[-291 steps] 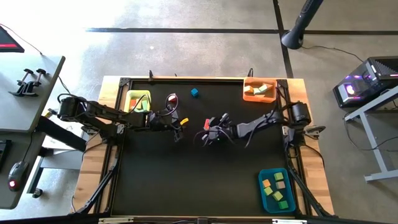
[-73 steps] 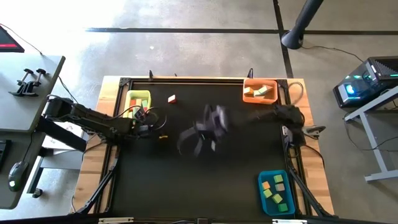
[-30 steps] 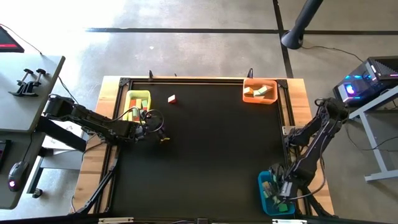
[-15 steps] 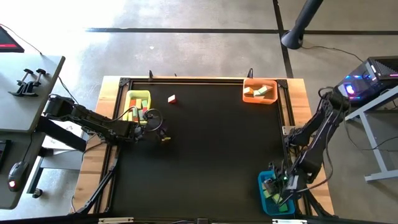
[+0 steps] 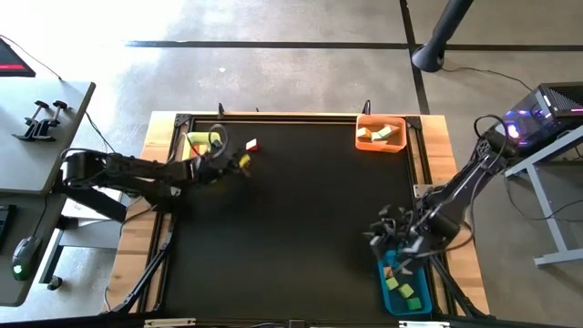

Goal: Sort blocks by size
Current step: Put the orange triangular block into the orange bin

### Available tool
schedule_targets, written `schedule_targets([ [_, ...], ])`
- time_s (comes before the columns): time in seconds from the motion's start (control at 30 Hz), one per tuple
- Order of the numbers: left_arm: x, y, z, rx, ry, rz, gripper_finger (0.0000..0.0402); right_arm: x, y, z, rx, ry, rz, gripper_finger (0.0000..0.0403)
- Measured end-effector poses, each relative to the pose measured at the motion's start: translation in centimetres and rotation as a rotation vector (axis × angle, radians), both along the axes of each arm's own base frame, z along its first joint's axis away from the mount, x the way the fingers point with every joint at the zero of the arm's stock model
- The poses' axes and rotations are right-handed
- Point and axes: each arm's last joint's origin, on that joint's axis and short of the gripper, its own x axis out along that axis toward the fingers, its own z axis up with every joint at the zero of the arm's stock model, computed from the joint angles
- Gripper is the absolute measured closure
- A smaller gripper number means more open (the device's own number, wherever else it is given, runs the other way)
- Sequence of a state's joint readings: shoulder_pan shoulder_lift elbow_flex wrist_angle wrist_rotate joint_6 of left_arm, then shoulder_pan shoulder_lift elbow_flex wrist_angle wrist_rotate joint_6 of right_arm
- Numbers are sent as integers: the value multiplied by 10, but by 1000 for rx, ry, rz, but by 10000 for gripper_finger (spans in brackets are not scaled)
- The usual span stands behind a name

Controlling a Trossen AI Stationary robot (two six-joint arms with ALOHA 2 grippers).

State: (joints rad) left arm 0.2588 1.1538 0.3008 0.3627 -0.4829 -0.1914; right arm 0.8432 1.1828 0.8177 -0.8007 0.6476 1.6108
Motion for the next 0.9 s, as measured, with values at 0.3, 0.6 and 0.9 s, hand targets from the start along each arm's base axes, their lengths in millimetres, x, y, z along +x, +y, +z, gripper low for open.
schedule_targets([
  [0.3, 16, 61, 4, -160, 136, -18, 85, 24, -25, -1, -59, 105, 70, 210],
  [0.6, 52, 103, -12, -245, 425, 36, 87, 31, -29, 1, -89, 98, 132, 210],
  [0.9, 56, 119, -35, -339, 494, 40, 92, 31, -28, 1, -86, 95, 138, 210],
])
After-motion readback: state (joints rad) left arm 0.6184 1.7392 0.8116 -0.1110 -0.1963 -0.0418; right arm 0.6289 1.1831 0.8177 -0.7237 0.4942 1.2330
